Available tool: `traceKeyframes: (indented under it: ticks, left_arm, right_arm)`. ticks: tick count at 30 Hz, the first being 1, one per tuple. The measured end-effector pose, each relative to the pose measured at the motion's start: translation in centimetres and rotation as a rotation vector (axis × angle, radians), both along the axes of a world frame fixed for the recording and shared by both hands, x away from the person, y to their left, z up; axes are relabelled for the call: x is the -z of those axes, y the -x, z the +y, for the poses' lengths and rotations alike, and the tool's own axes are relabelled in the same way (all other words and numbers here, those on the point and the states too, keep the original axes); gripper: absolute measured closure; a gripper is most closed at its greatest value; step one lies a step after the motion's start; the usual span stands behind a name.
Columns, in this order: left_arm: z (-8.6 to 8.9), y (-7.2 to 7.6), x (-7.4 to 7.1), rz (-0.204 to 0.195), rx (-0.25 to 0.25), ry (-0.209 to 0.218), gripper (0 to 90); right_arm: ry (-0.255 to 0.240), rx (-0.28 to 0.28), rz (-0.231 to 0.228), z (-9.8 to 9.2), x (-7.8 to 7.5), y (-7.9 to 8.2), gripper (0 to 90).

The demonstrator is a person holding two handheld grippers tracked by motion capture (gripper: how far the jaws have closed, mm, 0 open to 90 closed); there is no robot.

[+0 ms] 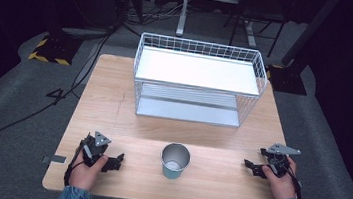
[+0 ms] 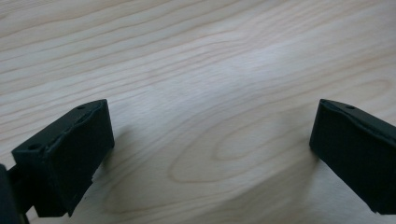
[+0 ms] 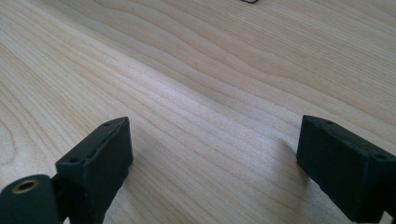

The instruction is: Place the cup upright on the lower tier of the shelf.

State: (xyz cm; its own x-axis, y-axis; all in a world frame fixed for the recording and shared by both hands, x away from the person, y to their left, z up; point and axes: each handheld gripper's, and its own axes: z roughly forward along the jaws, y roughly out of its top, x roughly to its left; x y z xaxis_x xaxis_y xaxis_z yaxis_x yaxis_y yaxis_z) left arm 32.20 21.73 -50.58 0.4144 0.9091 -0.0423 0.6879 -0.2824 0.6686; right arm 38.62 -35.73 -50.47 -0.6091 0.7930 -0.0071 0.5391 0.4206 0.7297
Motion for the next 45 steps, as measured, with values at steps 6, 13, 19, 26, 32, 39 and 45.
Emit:
traceKeyframes:
  ticks: [6,13,19,26,32,39,45]
  left_arm:
    - [-0.6,0.0,0.0,0.000,0.003,0.001,0.5]
    - [-0.3,0.3,-0.3,-0.032,0.031,0.060,20.2]
    - [-0.3,1.1,-1.0,-0.086,0.057,0.082,15.1]
    - [-1.0,2.5,-2.4,-0.169,0.082,0.138,15.4]
    - [-1.3,3.9,-3.1,-0.221,0.098,0.189,15.4]
    - [-1.9,5.6,-3.7,-0.259,0.114,0.217,15.4]
    - [-2.6,7.2,-3.8,-0.268,0.128,0.246,15.4]
  right_arm:
    - [-0.002,0.002,0.003,0.0,0.0,0.1,10.8]
    - [-0.001,0.002,0.002,0.0,0.0,0.1,10.7]
    - [-0.001,0.002,0.002,0.0,0.0,0.1,10.7]
    - [-0.001,0.002,0.002,0.0,0.0,0.1,10.7]
    - [-0.002,0.002,0.002,0.0,0.0,0.1,10.6]
    - [-0.001,0.002,0.002,0.0,0.0,0.1,10.6]
    - [-0.003,0.006,0.003,0.1,0.0,0.1,10.6]
